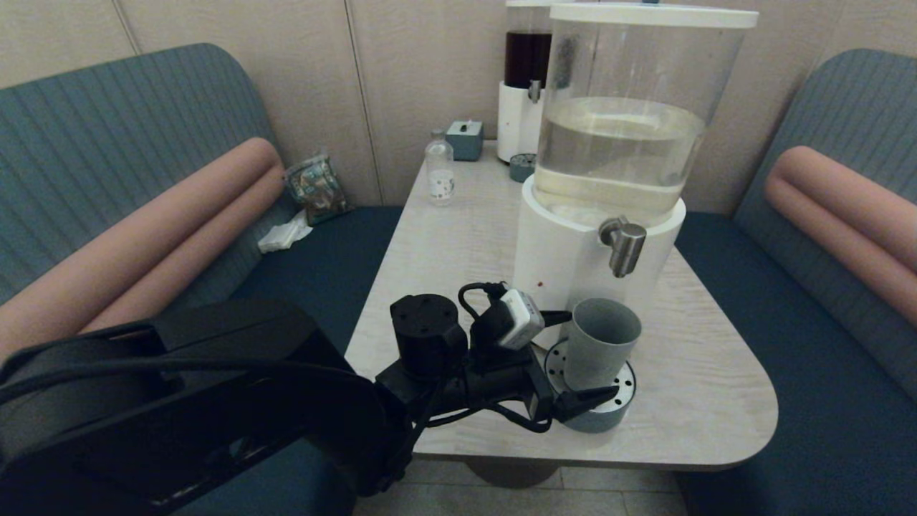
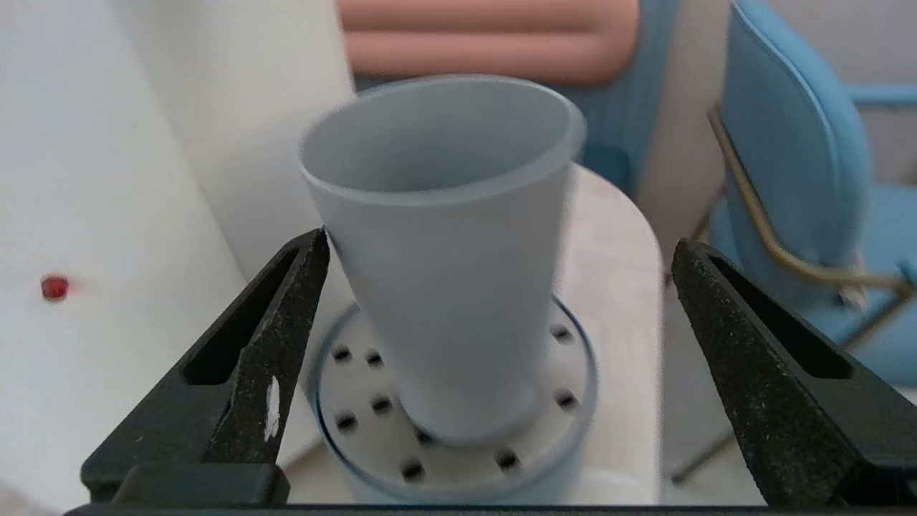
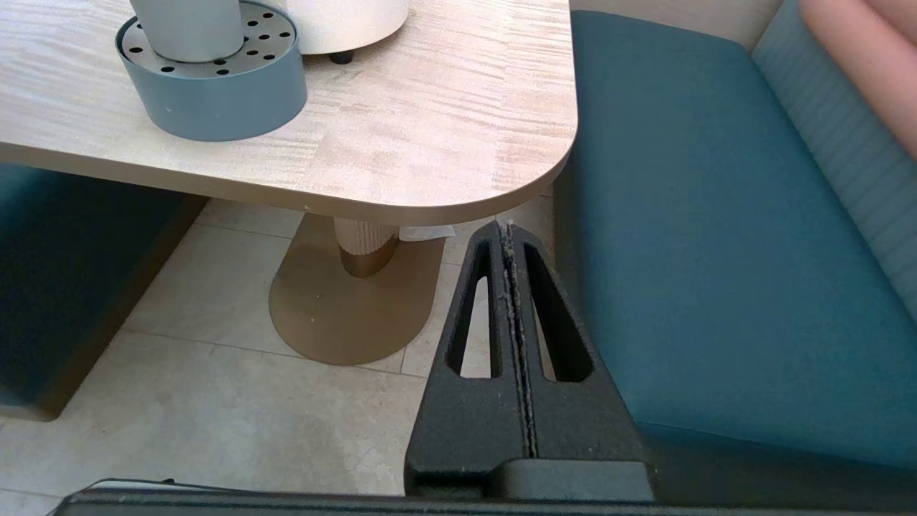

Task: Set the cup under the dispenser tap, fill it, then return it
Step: Place the cup next to the water dispenser

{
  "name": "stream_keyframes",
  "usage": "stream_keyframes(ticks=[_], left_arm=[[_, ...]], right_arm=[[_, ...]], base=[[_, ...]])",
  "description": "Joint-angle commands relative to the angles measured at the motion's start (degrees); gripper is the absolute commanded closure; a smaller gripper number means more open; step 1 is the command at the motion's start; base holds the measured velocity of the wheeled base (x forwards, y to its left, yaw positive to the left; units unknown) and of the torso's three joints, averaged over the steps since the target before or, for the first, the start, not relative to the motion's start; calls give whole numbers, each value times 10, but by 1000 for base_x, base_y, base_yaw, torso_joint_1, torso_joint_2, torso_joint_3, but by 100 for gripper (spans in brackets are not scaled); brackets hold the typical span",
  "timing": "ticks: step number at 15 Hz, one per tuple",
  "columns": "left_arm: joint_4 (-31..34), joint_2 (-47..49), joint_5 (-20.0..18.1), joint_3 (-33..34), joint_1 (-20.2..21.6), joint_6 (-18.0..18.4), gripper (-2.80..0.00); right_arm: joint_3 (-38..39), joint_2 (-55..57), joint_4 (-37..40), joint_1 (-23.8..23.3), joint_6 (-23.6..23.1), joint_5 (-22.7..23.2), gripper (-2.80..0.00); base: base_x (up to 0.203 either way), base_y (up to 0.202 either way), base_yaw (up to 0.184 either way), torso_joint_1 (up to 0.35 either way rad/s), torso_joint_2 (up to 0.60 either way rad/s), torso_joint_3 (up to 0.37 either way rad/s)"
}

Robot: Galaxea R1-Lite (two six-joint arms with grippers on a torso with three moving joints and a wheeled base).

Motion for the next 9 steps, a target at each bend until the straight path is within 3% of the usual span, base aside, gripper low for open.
stream_keyframes(ticks=[1, 9], left_arm=[[-8, 30, 2, -25, -2, -5, -280], [-9, 75, 42, -112, -2, -24, -280]], right_arm=[[0, -1, 0, 0, 0, 0, 0], [0, -1, 0, 0, 0, 0, 0]], base=[[0, 0, 0, 0, 0, 0], [0, 0, 0, 0, 0, 0]])
